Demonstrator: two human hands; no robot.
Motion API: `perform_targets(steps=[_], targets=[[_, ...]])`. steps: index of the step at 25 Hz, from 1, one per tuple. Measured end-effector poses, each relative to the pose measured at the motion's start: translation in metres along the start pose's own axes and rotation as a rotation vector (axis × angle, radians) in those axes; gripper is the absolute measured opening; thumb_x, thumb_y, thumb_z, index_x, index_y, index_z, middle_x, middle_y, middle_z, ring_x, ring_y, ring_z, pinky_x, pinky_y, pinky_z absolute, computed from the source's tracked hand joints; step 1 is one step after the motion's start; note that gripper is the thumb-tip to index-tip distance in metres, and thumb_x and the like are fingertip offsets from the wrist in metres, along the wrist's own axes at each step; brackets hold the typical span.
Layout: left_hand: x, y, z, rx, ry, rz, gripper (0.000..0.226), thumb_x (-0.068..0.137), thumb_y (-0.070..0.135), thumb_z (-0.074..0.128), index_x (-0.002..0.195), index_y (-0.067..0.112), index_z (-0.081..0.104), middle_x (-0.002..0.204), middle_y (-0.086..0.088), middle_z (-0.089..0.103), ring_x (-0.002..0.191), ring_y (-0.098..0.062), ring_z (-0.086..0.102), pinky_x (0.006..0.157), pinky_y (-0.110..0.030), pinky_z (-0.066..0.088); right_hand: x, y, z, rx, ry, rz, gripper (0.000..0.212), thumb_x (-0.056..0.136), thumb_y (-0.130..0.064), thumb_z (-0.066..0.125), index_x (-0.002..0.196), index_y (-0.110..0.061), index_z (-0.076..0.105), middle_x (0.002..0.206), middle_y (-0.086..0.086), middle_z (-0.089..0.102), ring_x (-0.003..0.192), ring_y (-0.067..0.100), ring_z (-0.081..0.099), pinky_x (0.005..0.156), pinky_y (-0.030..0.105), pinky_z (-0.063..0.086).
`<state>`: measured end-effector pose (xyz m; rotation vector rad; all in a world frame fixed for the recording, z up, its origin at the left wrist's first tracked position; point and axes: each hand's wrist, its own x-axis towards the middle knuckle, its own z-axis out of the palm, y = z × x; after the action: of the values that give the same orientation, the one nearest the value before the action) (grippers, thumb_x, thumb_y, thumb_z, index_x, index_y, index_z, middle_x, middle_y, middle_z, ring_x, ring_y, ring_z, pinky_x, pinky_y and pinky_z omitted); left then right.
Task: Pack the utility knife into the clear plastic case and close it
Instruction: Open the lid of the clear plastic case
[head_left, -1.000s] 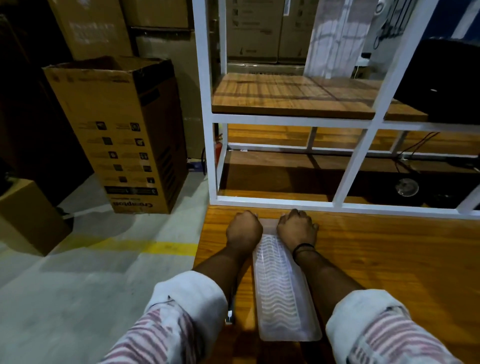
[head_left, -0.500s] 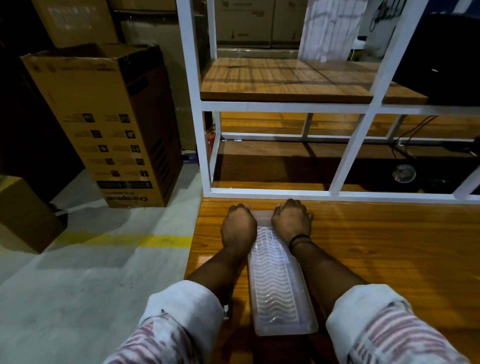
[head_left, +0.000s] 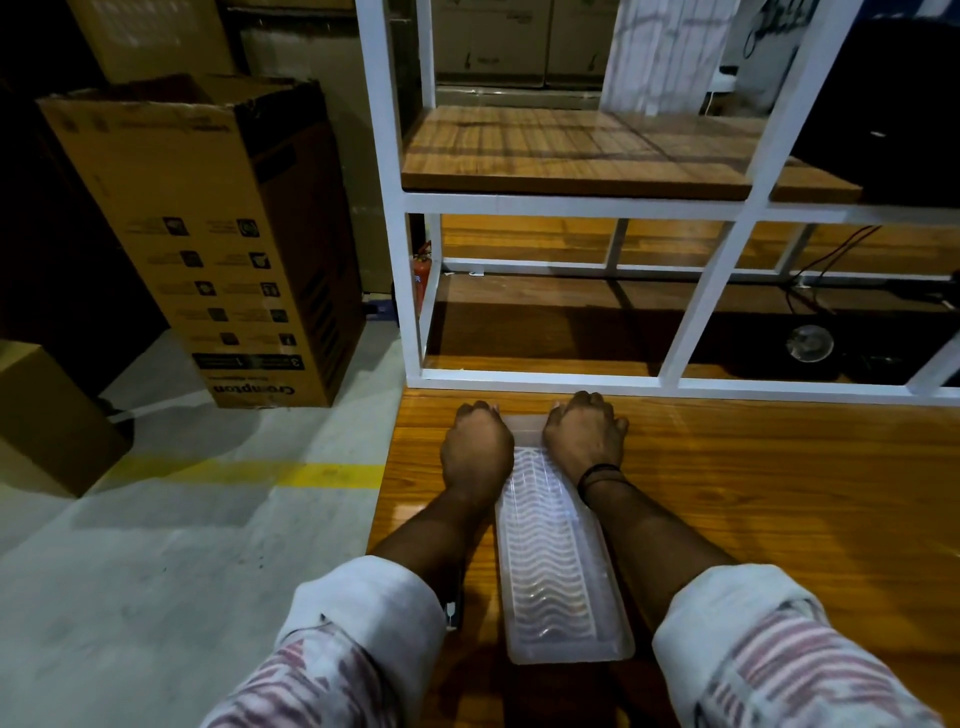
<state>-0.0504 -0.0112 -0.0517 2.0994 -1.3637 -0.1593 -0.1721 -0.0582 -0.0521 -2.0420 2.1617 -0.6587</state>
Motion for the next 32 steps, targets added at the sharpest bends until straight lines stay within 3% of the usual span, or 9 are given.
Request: perform_targets(steps=[21, 32], targets=[[-0.0005, -0.0013, 0.0006, -0.009, 0.001, 0.033, 0.033, 0.108, 0.028, 0.045, 0.108, 0.010, 0.073, 0.110, -0.010, 0.073, 0.090, -0.024, 0.072, 0.063, -0.026, 0.044, 0.0005, 0.0006, 0.0013, -0.026, 0.012, -0.006, 0.044, 0.097, -0.037, 0.046, 0.121, -0.003, 0.060, 0.121, 0.018, 0.064, 0.115, 0.037, 0.058, 0.101, 0.055, 0.037], [-0.0001, -0.0009, -0.0010, -0.045, -0.003, 0.011, 0.035, 0.109, 0.027, 0.044, 0.108, 0.010, 0.073, 0.108, -0.011, 0.074, 0.088, -0.026, 0.073, 0.067, -0.031, 0.052, -0.0015, -0.0045, -0.0024, -0.030, 0.042, -0.028, 0.046, 0.099, -0.035, 0.043, 0.126, 0.000, 0.055, 0.125, 0.021, 0.060, 0.115, 0.039, 0.058, 0.098, 0.055, 0.040]])
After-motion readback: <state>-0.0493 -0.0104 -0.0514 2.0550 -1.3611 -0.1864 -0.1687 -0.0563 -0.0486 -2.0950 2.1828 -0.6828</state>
